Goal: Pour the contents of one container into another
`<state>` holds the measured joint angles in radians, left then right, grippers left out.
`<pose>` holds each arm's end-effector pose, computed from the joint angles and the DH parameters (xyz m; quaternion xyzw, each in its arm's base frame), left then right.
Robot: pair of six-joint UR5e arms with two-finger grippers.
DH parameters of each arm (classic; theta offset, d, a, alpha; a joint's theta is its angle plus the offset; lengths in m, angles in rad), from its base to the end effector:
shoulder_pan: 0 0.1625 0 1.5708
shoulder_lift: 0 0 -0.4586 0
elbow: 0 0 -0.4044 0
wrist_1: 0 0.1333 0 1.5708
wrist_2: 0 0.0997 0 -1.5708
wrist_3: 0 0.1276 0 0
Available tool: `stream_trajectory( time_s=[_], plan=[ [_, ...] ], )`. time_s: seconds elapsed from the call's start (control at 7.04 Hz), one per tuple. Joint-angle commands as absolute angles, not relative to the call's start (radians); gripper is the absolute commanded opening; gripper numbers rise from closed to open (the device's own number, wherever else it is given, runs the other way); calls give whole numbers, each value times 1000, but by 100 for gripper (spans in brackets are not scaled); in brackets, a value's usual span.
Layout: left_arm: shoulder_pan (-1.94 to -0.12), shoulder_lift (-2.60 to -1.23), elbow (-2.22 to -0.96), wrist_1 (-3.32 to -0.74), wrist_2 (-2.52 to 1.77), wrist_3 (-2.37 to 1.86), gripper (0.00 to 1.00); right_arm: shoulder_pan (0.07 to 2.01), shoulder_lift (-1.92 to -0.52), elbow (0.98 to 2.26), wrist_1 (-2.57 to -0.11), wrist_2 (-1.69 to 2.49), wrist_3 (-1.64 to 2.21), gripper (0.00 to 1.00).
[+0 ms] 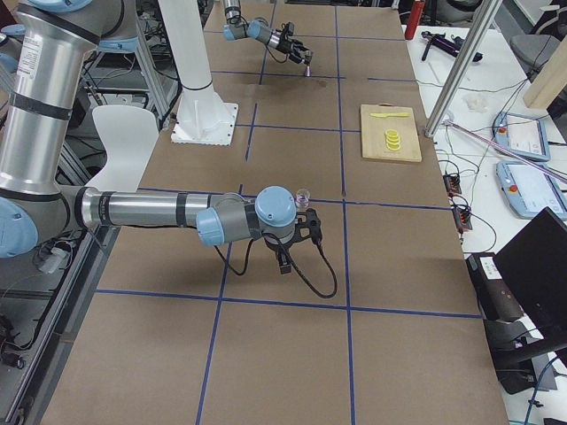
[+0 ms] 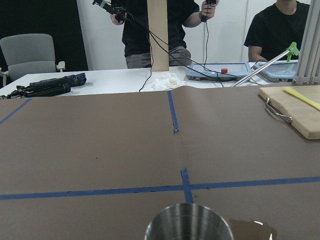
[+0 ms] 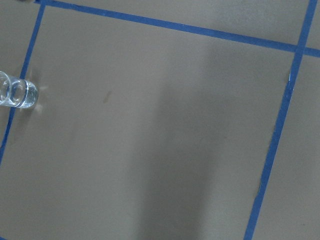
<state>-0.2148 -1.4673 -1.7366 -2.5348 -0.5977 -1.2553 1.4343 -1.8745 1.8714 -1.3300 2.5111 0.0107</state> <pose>0.4076 -0.3333 0.5454 0.5068 0.3120 -0.1905 0.7807 -0.0220 -0.3824 0.6510 0.0723 -0.4564 -0.1093 0.8801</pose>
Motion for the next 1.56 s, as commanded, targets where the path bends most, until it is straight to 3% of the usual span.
stream_trajectory(
  time_s=[0.0,0.28,1.14,1.28,1.42],
  plan=[
    [-215,-1486,-1706,-2539,-594,-1258,99,1434,-1875,1871,-1330,2511,11,100],
    [-215,-1486,-1703,-2540,-595,-1261,89,1434,-1875,1871,-1330,2511,11,100],
    [-215,-1513,-1655,-2572,-604,-1269,82,1434,-1875,1873,-1328,2511,11,100],
    [-215,-1513,-1651,-2572,-604,-1270,71,1434,-1875,1873,-1328,2511,11,100],
    [-215,-1513,-1646,-2588,-604,-1270,70,1434,-1875,1873,-1328,2511,11,100]
  ],
)
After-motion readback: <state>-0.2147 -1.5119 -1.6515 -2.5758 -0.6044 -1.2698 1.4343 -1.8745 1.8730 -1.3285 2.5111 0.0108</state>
